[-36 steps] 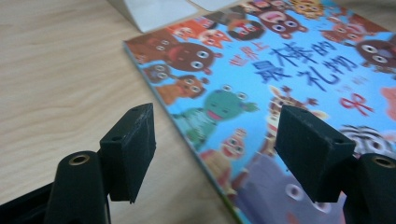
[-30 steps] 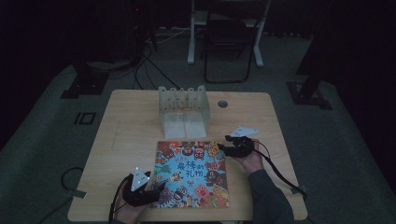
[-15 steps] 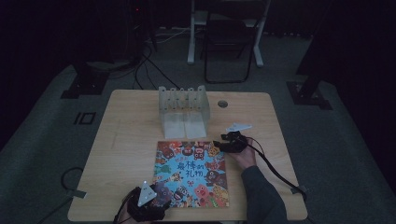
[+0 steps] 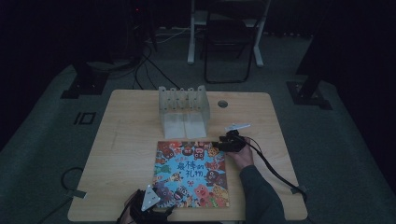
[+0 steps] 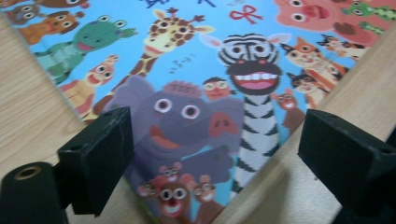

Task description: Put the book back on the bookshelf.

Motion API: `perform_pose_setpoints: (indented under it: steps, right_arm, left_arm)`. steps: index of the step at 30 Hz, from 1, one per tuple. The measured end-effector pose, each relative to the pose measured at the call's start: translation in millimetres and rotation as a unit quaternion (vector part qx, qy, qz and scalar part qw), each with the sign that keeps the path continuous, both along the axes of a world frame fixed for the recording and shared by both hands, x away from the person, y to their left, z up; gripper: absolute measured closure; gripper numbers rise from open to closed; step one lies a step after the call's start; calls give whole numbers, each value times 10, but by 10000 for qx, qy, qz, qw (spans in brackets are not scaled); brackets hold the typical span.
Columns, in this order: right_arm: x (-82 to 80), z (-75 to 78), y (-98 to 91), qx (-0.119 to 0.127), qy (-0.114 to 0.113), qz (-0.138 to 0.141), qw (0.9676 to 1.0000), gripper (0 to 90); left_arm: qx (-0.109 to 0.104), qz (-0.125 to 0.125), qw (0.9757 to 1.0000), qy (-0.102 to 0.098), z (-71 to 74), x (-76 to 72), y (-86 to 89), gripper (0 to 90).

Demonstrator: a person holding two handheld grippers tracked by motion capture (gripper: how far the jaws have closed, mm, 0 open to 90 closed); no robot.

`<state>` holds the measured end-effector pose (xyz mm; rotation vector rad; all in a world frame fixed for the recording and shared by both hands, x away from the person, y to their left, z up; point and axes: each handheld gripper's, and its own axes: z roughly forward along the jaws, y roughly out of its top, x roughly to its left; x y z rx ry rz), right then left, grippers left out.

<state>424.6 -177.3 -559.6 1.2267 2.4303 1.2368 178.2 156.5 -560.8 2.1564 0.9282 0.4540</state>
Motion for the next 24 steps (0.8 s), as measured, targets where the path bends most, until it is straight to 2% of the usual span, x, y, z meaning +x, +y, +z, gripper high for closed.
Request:
perform_pose_setpoints:
  steps: [1, 6, 7, 8, 9, 10, 12, 14, 17, 20, 24]
  right_arm:
    - [-2, 4, -2, -2, -4, -4, 10000, 465]
    - [-1, 12, -22, 204, 61, -76, 9997, 461]
    - [2, 11, -49, 439, 104, -43, 9990, 509]
    - [3, 18, -78, 869, 243, 41, 9959, 553]
    - [-12, 40, -62, 811, 175, 7, 9966, 554]
    - [-24, 57, -42, 581, 19, -50, 9983, 552]
    - [-25, 70, -40, 441, -31, -152, 9989, 543]
    - [-16, 63, -62, 332, -6, -259, 9991, 529]
    - [8, 8, -112, 283, 175, -317, 9989, 512]
    - [11, -24, -137, 415, 301, -302, 9982, 523]
    - [0, -12, -146, 616, 346, -287, 9971, 526]
  left_arm:
    - [82, -10, 10000, -48, -2, -5, -26, 92]
    - [153, -12, 9999, -39, -9, -2, -68, 91]
    - [169, -28, 9998, -51, -5, -7, -83, 91]
    - [161, -93, 9998, -83, -3, -16, -102, 89]
    - [154, -135, 9998, -80, -2, -20, -114, 84]
    - [155, -156, 9997, -85, -3, -23, -121, 76]
    - [165, -174, 9997, -97, -2, -28, -124, 76]
    - [196, -128, 9997, -103, -2, -27, -115, 76]
    - [217, -95, 9997, -92, -6, -24, -95, 75]
    - [314, -117, 9994, -111, -23, -23, -117, 74]
    - [453, -167, 9986, -194, -36, -27, -160, 65]
